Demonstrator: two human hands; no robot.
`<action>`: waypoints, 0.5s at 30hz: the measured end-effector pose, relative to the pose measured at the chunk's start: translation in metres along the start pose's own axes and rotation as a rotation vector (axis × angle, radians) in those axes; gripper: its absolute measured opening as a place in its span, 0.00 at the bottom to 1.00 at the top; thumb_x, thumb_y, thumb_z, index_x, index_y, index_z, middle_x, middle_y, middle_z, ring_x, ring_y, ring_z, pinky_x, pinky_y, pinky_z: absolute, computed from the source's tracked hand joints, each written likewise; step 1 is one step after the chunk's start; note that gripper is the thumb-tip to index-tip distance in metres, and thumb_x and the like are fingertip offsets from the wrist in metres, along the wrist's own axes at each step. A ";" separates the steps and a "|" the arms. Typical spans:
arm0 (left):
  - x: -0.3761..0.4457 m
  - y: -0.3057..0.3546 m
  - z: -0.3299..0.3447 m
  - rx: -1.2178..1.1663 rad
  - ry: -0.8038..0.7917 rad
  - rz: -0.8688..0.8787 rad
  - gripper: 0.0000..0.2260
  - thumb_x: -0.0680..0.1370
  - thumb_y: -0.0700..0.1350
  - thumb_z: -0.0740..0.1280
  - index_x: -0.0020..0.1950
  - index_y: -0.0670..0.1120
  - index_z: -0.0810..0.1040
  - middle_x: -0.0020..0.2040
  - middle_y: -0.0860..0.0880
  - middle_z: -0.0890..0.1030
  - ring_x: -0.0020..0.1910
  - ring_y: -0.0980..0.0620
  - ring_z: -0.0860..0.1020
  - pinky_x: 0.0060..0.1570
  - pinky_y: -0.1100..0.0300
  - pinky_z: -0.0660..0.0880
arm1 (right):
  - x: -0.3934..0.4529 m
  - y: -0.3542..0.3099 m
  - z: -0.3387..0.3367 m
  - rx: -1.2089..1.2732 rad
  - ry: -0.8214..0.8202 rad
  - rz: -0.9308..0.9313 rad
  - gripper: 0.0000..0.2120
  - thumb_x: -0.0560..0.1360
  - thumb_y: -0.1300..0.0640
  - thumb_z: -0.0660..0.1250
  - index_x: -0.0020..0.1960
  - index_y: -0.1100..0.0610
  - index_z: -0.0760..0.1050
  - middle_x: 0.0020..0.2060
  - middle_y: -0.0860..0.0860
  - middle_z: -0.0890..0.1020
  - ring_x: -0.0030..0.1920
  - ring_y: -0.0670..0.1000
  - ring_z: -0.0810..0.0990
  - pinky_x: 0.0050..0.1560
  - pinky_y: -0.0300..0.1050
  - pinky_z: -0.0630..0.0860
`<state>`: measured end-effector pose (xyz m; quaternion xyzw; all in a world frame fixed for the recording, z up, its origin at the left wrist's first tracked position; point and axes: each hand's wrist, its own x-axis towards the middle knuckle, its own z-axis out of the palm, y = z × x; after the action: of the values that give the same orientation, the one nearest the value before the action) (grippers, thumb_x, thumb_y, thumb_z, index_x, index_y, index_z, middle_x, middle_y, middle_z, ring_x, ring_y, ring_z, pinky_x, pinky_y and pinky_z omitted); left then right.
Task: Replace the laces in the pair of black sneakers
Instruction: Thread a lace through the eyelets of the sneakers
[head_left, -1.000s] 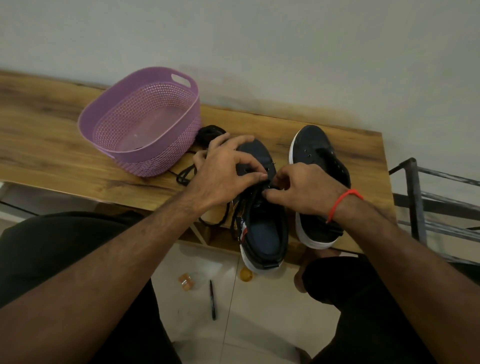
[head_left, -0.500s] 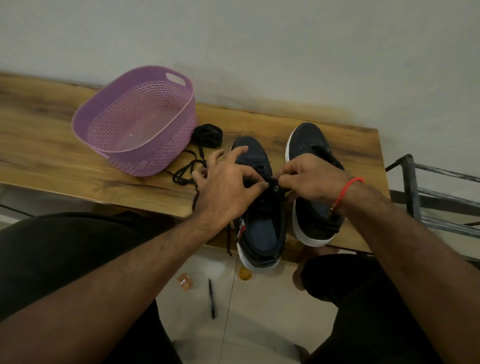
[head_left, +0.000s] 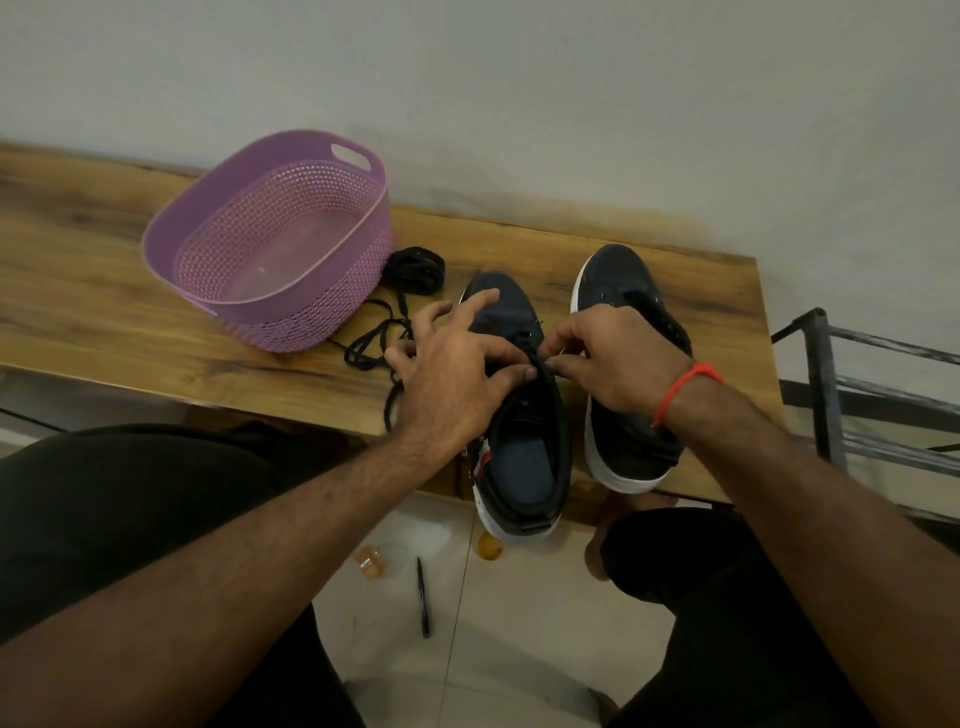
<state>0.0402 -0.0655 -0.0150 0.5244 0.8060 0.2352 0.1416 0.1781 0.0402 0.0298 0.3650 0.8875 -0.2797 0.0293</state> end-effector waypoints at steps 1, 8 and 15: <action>0.000 0.000 0.000 -0.004 -0.001 0.000 0.07 0.74 0.60 0.73 0.51 0.62 0.85 0.79 0.61 0.61 0.76 0.48 0.55 0.66 0.45 0.54 | 0.000 0.000 0.000 -0.018 0.009 -0.015 0.06 0.80 0.58 0.67 0.54 0.53 0.83 0.45 0.44 0.79 0.48 0.43 0.75 0.50 0.37 0.69; 0.000 -0.005 0.007 -0.052 0.031 0.032 0.06 0.74 0.58 0.74 0.49 0.61 0.85 0.78 0.63 0.64 0.74 0.49 0.57 0.59 0.53 0.49 | 0.003 0.006 -0.003 -0.018 -0.011 -0.034 0.03 0.78 0.55 0.69 0.50 0.51 0.82 0.52 0.46 0.81 0.55 0.44 0.77 0.57 0.42 0.74; -0.001 -0.010 0.012 -0.038 0.112 0.098 0.08 0.72 0.61 0.72 0.48 0.61 0.85 0.76 0.62 0.67 0.73 0.48 0.58 0.60 0.52 0.51 | 0.006 0.011 -0.004 0.024 -0.057 -0.006 0.02 0.78 0.53 0.69 0.50 0.49 0.81 0.46 0.41 0.79 0.47 0.40 0.76 0.42 0.30 0.67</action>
<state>0.0384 -0.0668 -0.0308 0.5465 0.7813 0.2861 0.0947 0.1814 0.0528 0.0264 0.3546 0.8840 -0.3007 0.0495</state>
